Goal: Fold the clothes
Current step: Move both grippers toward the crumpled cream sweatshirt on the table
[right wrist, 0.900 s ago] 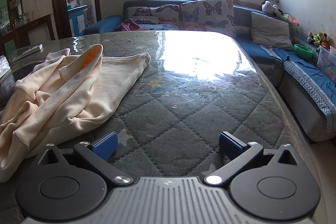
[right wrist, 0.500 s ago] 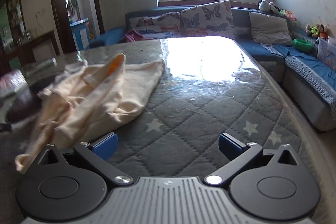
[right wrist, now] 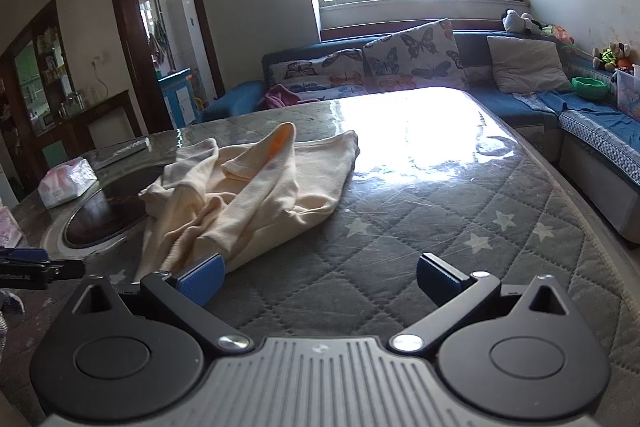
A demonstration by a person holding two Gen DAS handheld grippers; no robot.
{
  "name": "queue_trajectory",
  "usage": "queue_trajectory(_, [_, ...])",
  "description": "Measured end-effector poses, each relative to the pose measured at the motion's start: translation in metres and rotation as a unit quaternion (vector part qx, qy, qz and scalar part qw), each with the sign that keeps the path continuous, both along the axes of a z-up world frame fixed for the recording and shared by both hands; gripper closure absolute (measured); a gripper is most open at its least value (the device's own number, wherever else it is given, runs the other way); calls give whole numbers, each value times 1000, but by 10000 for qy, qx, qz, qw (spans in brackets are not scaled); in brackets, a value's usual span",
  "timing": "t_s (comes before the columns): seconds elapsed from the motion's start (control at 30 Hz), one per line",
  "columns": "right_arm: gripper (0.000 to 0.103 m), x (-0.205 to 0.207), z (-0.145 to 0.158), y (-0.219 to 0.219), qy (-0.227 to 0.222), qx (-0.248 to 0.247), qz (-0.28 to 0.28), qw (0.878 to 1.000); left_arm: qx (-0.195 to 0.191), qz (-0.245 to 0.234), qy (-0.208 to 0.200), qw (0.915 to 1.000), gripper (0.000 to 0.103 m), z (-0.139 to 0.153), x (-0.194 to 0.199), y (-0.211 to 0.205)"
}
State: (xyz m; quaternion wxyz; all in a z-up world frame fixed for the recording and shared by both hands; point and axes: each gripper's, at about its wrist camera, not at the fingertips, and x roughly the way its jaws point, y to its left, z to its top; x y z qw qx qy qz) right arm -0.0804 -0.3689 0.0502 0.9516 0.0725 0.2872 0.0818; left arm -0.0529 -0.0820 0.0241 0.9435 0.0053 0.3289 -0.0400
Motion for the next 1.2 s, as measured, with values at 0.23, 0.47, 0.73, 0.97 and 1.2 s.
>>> queue_trajectory(0.23, [0,-15,2,10,-20,102,141,9998,-109,-310,-6,9995,0,7,-4,-23])
queue_trajectory(0.47, [0,-25,5,17,-58,124,325,9994,-129,-419,139,9989,0,11,-7,-38])
queue_trajectory(0.73, [0,-26,5,25,-9,108,432,9990,-65,-417,260,9988,0,12,-8,-44])
queue_trajectory(0.97, [0,-25,5,29,-14,70,440,9990,-26,-390,352,9986,0,9,-6,-48])
queue_trajectory(1.2, [0,-22,2,31,50,-8,426,9991,-19,-336,447,9984,0,7,-3,-48])
